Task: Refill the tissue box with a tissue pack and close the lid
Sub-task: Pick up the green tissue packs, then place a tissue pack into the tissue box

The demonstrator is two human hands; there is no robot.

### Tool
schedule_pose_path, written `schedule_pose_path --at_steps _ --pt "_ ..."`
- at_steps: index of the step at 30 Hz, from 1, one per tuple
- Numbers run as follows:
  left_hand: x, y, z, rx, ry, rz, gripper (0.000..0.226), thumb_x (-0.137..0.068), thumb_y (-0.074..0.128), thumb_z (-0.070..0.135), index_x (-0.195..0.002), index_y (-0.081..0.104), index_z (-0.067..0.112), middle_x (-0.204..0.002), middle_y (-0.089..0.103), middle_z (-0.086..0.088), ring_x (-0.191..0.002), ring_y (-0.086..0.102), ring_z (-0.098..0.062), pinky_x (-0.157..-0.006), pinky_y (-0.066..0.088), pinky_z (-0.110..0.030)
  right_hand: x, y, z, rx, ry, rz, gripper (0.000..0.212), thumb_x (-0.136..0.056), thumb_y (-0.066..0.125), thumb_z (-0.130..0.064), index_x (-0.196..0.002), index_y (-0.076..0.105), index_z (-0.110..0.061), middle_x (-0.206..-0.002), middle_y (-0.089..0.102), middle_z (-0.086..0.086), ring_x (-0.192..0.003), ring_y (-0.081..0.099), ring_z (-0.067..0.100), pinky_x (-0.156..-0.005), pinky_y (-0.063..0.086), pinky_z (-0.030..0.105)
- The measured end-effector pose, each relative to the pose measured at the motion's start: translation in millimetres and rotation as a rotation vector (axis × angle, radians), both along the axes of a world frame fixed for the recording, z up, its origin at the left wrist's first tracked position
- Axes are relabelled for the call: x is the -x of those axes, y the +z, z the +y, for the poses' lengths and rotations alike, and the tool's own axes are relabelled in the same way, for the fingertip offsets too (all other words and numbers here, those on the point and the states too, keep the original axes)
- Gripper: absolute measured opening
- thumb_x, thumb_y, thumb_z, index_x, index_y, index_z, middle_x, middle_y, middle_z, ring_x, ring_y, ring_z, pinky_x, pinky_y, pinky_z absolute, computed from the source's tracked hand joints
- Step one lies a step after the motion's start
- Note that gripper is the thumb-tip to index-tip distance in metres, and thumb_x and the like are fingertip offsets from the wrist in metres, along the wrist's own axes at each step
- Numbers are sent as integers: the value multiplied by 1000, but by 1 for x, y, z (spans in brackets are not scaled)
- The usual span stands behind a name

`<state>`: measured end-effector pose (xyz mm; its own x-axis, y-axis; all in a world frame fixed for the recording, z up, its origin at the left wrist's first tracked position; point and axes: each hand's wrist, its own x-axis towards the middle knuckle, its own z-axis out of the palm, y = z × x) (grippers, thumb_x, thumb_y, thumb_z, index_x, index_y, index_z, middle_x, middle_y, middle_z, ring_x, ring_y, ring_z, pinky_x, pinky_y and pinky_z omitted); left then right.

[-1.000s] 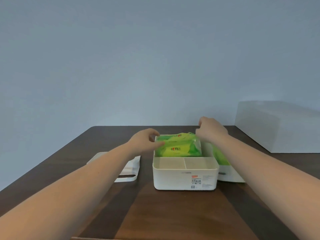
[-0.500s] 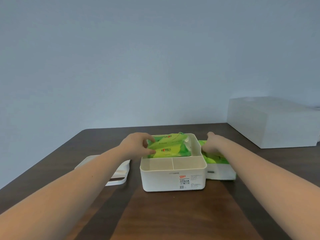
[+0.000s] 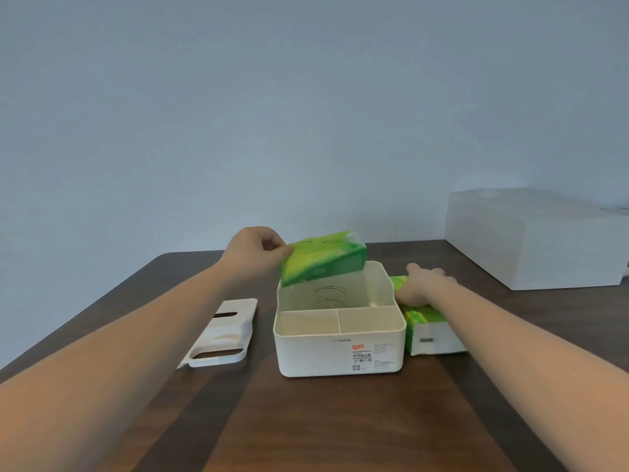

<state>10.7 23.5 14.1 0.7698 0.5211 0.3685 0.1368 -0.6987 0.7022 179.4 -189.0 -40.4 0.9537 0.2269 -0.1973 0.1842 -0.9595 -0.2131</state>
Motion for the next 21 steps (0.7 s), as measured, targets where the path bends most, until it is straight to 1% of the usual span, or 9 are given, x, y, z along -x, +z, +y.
schedule_pose_path --at_steps 3,6,8,10,13,15,18,21 --pt "0 9 9 -11 13 -36 16 -84 65 22 -79 68 7 -66 60 2 -62 53 -11 -59 42 -23 -3 -1 -3 -52 -15 -17 98 -61 60 -53 -147 20 -31 -147 34 19 -135 33 40 -104 39 53" --pt "-5 10 25 -48 120 -117 12 -85 64 22 -80 67 12 -66 57 6 -66 51 -16 -60 40 -25 -5 7 -7 -129 -49 -65 95 -57 64 -47 -143 26 -31 -142 37 20 -131 37 41 -103 40 53" --pt "-11 6 36 -77 218 -160 14 -86 62 22 -84 68 10 -72 58 3 -73 51 -20 -66 39 -27 -4 19 -8 -214 -66 -114 93 -56 65 -46 -141 29 -32 -140 37 20 -127 40 42 -102 41 52" --pt "-16 1 44 -99 305 -173 18 -88 59 22 -90 69 7 -81 61 -1 -80 53 -22 -71 38 -29 -3 33 -8 -302 -62 -186 89 -56 65 -45 -138 33 -34 -135 40 19 -124 43 42 -100 43 50" --pt "-23 -12 56 -131 369 -120 21 -90 55 20 -97 71 8 -89 65 -4 -87 57 -26 -73 39 -29 0 55 -4 -397 1 -281 83 -66 67 -41 -140 30 -37 -137 37 14 -126 41 40 -101 42 47" --pt "-28 -24 65 -129 380 -66 23 -89 54 18 -99 72 10 -94 72 -7 -95 63 -29 -77 46 -31 4 69 2 -422 85 -344 83 -70 68 -40 -142 28 -39 -142 33 12 -129 38 39 -102 41 47" --pt "-35 -41 76 -67 358 15 28 -86 51 14 -103 73 13 -93 77 -9 -97 68 -27 -85 54 -37 16 84 14 -399 228 -425 81 -70 68 -37 -141 29 -43 -148 29 8 -132 36 37 -103 37 48" --pt "-42 -56 80 -123 327 93 31 -88 51 12 -107 74 13 -102 76 -7 -100 66 -26 -86 53 -35 25 89 28 -326 336 -489 81 -69 68 -33 -139 31 -45 -149 28 5 -132 35 35 -102 34 48"
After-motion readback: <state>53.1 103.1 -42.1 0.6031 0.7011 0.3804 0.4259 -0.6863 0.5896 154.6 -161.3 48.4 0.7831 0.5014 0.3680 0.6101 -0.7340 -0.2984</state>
